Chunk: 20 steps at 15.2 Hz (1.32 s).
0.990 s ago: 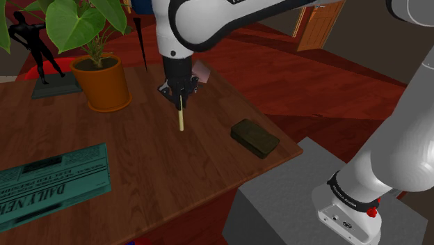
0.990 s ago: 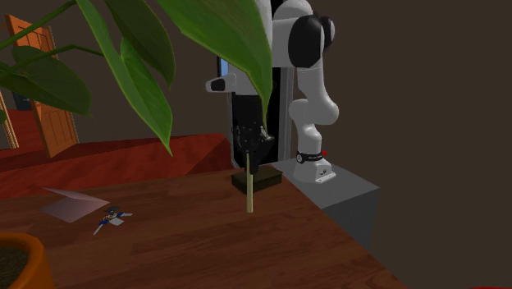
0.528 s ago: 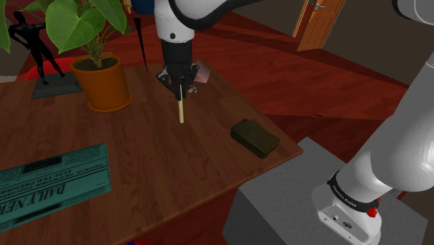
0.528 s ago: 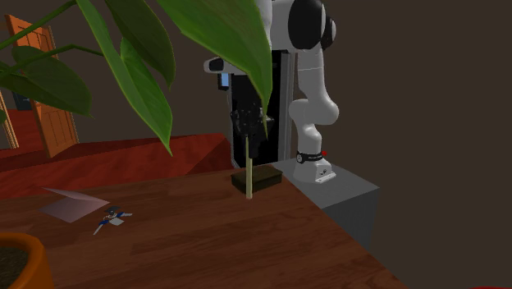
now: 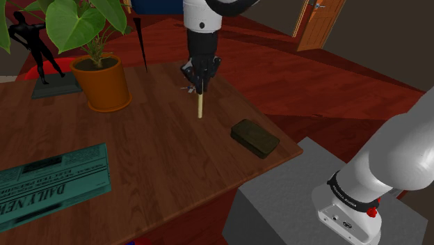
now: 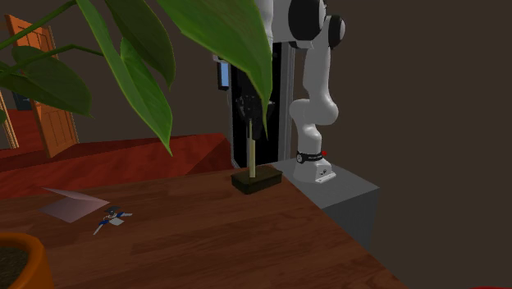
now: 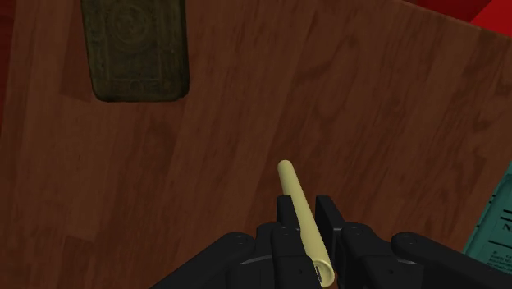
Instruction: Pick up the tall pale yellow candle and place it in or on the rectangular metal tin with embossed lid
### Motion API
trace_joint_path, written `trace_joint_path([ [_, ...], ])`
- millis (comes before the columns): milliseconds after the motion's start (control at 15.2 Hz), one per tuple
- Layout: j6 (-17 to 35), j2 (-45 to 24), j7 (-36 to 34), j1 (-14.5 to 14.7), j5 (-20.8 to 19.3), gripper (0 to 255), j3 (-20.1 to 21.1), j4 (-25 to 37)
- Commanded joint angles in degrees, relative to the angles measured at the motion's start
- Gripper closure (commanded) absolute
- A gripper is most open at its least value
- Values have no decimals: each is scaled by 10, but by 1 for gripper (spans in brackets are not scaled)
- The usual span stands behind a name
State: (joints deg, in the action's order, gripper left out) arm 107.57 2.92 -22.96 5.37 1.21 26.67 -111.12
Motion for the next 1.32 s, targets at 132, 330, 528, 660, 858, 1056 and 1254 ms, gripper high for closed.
trace_joint_path([
  [132, -2, 90, 58, -14, 36, 255, -28, -81],
  [330, -13, 153, 98, -18, 53, 255, -54, -132],
  [528, -28, 213, 135, -21, 62, 255, -83, -177],
  [660, -41, 251, 159, -23, 63, 255, -103, -204],
  [858, -62, 306, 193, -27, 59, 255, -134, -240],
  [1056, -72, 344, 218, -31, 52, 255, -156, -269],
  [1254, -49, 344, 218, -30, 54, 255, -154, -292],
])
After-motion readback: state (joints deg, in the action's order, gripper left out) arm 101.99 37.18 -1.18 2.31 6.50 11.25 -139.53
